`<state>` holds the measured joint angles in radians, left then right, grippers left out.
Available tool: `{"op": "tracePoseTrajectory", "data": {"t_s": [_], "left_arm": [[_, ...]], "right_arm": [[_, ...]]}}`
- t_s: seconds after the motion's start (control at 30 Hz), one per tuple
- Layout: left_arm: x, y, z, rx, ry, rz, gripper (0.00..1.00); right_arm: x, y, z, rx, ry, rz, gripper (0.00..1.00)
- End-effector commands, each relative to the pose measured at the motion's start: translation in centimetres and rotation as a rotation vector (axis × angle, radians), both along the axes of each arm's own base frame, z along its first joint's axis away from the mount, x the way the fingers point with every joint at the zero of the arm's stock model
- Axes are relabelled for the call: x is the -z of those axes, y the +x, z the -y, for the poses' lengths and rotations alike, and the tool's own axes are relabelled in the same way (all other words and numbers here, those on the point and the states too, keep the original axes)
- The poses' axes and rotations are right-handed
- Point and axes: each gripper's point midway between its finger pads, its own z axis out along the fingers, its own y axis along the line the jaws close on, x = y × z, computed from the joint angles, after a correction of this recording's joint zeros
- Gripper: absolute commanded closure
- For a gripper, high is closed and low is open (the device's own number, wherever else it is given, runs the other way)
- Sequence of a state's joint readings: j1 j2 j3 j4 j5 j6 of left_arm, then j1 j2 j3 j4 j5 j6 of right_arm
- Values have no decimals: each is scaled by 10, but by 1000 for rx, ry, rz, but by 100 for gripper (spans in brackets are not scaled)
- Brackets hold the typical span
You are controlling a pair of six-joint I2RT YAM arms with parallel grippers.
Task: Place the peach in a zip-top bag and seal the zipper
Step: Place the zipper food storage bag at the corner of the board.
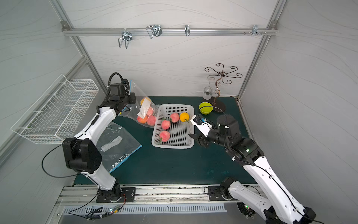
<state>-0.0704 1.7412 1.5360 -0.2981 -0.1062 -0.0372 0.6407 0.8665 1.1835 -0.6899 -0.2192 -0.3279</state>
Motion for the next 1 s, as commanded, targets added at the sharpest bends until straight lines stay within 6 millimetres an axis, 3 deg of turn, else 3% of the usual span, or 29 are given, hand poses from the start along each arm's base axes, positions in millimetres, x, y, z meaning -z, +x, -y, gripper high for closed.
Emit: {"op": "tracePoseTrajectory", "data": {"t_s": [0.0,0.17,0.4,0.57,0.77,0.8,0.97], "left_arm": [[12,19,-23,-112,-21,7,100],[46,34,-48,-176,-55,-63,100],[65,51,-77,-219,-18,-96,100],[66,58,-102,-292,37,-84,100],[74,65,-118,-350,92,-107,100],[64,68,-124,-375,95,-84,100],[61,75,-135,-380,102,-75,100]], "right_arm": [[12,0,0,12,-5,-53,34],[18,2,-2,13,-2,-70,35],[19,6,-7,3,6,-79,35],[21,6,-10,-6,1,-93,35],[24,9,-10,4,-7,-96,35],[25,10,-11,4,-9,-99,35],[27,8,-12,-5,-10,-115,35]]}}
